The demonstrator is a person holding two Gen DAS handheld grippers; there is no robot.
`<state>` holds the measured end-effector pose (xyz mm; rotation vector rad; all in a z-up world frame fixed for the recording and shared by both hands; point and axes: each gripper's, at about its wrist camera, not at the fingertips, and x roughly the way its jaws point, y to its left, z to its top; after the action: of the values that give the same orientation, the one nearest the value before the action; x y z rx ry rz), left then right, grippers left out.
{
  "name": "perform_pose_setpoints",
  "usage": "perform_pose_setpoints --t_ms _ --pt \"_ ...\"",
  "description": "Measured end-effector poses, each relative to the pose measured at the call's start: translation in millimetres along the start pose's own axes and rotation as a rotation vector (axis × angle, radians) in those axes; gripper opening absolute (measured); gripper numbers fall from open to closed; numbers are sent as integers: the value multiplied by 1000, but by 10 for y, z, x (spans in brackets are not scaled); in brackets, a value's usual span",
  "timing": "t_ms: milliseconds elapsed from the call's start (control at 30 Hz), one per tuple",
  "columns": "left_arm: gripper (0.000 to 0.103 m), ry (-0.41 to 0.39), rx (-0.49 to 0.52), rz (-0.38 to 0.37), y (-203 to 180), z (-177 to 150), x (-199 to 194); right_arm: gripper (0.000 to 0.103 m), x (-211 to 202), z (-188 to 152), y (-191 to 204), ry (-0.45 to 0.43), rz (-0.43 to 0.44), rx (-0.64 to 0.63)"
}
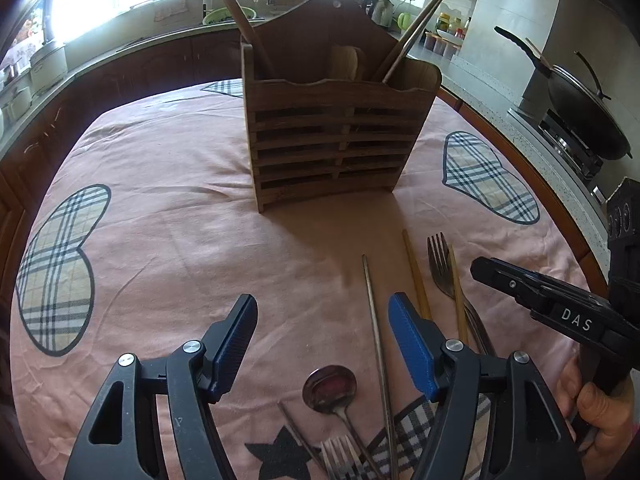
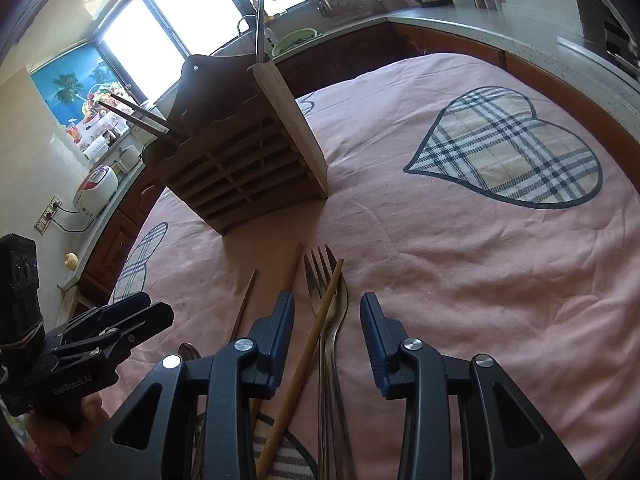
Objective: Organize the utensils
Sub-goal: 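Close the left tool on a thin metal chopstick while the right tool grasps a wooden chopstick, then lift the left tool's metal chopstick toward the holder while the right tool carries its chopstick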
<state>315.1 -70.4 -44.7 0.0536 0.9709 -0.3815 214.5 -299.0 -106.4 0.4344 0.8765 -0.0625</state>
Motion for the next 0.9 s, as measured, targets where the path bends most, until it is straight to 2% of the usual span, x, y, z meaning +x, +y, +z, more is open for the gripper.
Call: perform_pose_setpoints --t_ms 100,167,300,467,533,567,600,633,900 --pt "57 34 22 -12 -61 111 182 29 105 56 -27 20 -1 8" --pt "56 49 31 -27 -87 156 291 24 182 77 -62 43 11 18" --pt "41 84 55 -48 -145 213 482 18 300 84 -128 76 25 32" --pt "34 121 98 -47 -258 286 728 16 333 118 -156 75 36 44" --pt "25 144 111 -38 -286 296 848 16 348 145 -150 78 38 44" --pt "21 131 128 -27 -310 298 858 13 348 146 -144 78 37 38" --pt "12 132 143 -21 -334 301 882 10 350 152 -134 77 41 33" --pt "7 131 151 -22 -342 308 907 9 351 157 -129 77 39 29" --pt "5 125 116 -68 -303 287 874 8 221 172 -109 48 63 36"
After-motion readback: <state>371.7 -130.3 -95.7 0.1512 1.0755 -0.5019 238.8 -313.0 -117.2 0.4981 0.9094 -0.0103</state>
